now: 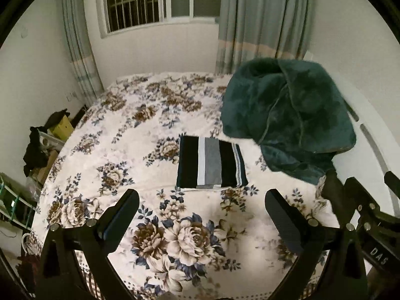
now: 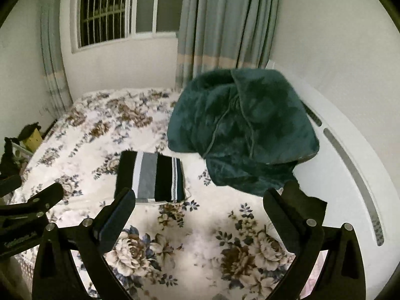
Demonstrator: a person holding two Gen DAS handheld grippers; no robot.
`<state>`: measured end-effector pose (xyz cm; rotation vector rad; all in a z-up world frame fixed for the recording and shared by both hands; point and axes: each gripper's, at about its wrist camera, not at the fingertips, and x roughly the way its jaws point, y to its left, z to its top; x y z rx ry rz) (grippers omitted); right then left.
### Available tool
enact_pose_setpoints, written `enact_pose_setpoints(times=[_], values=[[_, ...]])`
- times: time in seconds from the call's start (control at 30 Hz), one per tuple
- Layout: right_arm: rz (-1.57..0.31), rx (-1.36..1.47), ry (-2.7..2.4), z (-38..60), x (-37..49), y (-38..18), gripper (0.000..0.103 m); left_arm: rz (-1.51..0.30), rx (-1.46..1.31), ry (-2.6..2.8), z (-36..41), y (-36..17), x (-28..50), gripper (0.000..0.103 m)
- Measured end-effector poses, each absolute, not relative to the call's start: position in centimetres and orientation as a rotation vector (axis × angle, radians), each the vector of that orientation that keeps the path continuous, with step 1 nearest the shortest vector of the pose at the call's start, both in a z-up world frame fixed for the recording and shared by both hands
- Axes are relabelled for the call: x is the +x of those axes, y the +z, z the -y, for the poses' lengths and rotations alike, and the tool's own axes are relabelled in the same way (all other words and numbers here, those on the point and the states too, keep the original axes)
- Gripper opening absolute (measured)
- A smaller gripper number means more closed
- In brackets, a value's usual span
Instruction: Fold small clothes
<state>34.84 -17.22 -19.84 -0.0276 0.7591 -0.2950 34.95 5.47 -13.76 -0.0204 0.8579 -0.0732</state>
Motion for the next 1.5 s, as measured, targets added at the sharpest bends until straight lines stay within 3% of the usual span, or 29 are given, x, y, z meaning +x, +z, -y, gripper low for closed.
enact_pose_setpoints(times=[0.47, 1.5], values=[[-0.646, -0.001, -0.268, 17.4, 23.8, -10.8, 0.103, -0.782, -0.031, -0.053, -5.2, -8.9, 27.2, 0.103], [-0.645, 0.001, -0.198, 18.1, 22.0, -10.0, 0.103, -0.757, -0.045, -0.009, -5.4, -7.4, 24.2, 0.103]])
